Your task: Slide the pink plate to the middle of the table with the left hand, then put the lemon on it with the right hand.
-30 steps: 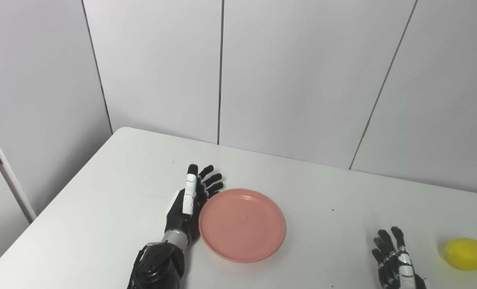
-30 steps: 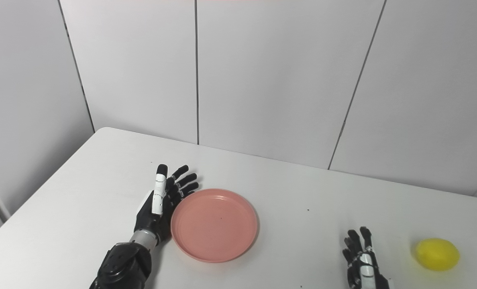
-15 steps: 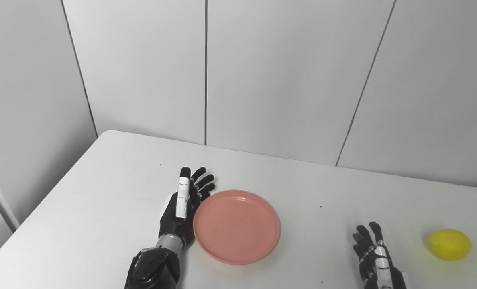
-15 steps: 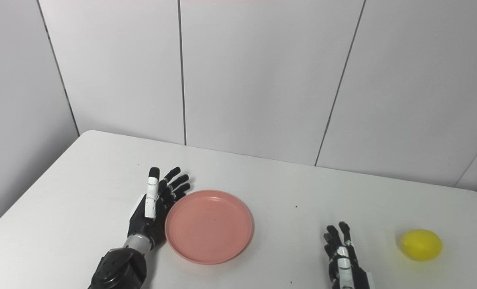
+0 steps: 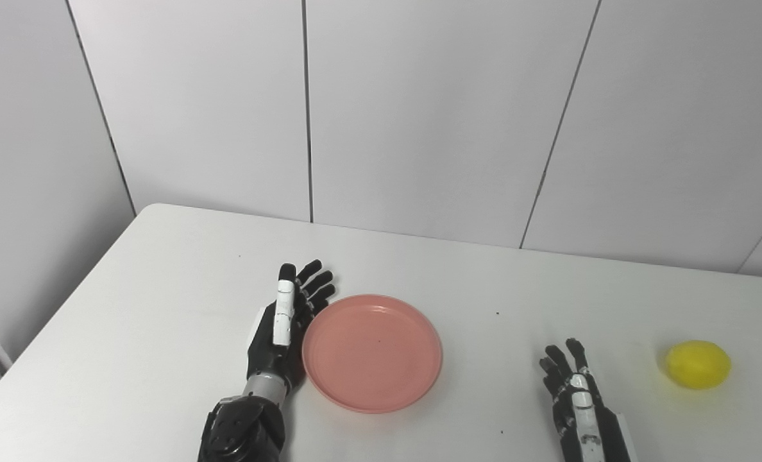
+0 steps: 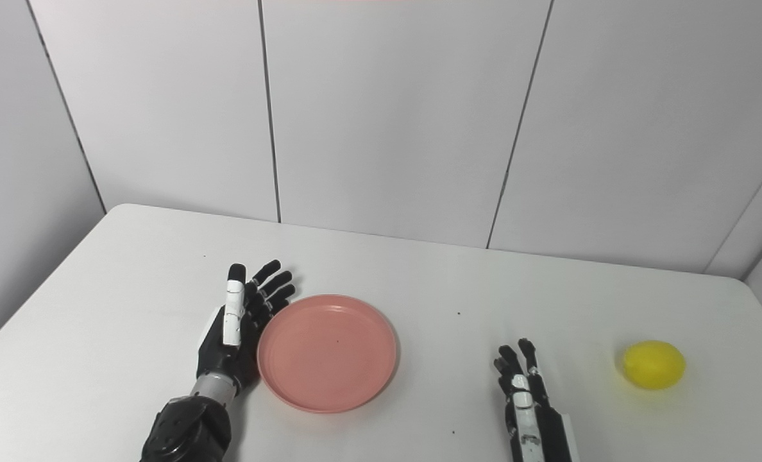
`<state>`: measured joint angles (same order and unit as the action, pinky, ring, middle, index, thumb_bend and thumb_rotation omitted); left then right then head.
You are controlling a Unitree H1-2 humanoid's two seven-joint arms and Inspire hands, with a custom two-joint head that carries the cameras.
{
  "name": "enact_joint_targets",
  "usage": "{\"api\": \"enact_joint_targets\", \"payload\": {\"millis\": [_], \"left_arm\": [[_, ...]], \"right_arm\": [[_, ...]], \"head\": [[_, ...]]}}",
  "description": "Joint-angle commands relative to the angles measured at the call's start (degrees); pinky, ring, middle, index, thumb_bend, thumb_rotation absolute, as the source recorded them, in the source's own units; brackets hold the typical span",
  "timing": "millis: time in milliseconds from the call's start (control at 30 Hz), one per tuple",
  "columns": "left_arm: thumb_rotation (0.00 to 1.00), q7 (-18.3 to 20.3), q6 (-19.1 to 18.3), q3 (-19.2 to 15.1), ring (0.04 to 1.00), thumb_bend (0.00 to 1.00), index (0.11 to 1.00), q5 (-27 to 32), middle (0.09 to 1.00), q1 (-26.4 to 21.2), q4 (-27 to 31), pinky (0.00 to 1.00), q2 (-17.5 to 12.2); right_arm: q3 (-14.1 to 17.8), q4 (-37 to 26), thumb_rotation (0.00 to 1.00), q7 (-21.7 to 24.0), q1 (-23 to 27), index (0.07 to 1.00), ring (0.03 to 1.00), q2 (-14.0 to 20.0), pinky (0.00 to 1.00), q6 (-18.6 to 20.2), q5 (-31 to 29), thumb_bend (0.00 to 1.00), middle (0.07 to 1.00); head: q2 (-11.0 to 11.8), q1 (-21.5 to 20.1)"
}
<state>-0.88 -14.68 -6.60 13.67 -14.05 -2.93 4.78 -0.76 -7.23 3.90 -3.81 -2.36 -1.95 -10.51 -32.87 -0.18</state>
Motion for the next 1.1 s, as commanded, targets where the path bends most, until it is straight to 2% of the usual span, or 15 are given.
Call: {"api": "enact_joint_targets", "payload": {"millis": [0,267,433,700,800,1067], "left_arm": [[0.92,-0.8,-1.86,0.35,0.866,0.93,0.85,-0.36,0.849,2.08,-2.05,0.94,0.88],[0.9,-0.57,-1.72,0.61,0.853,0.92,0.847,-0.45,0.847,2.54,-1.9,0.85,1.3],[0.9,-0.34,-1.89,1.02,0.846,0.91,0.843,-0.37,0.843,2.65,-1.77,0.85,1.33],[0.9,-0.57,-2.04,1.46,0.84,0.89,0.845,-0.43,0.832,2.48,-2.0,0.85,1.21],[0.91,-0.55,-1.96,1.54,0.847,0.88,0.847,-0.43,0.833,2.46,-2.06,0.9,1.24],[0.91,-1.18,0.1,2.09,0.856,0.84,0.847,-1.49,0.83,2.73,-2.28,0.94,2.6]], "right_arm": [[-0.41,0.76,0.81,0.06,-0.76,0.969,0.935,-0.89,1.0,0.53,-0.23,0.73,0.919],[-0.46,1.07,0.8,0.05,-0.63,0.97,0.934,-0.94,1.0,0.45,-0.39,0.72,0.919],[-0.44,1.29,0.79,0.05,-0.65,0.969,0.937,-1.09,1.0,0.07,-0.47,0.72,0.922],[-0.57,0.97,0.79,-0.04,-0.59,0.972,0.939,-1.19,1.0,0.7,-0.46,0.74,0.92],[-0.64,1.08,0.78,-0.03,-0.53,0.971,0.937,-1.29,1.0,0.72,-0.51,0.74,0.916],[-0.63,2.09,0.76,0.28,-0.36,0.968,0.933,-1.35,1.0,0.08,-0.7,0.74,0.913]], "head": [[-0.14,-0.32],[-0.14,-0.6],[-0.26,-1.06],[-0.34,-1.84],[-0.43,-2.74],[-0.55,-3.42]]}}
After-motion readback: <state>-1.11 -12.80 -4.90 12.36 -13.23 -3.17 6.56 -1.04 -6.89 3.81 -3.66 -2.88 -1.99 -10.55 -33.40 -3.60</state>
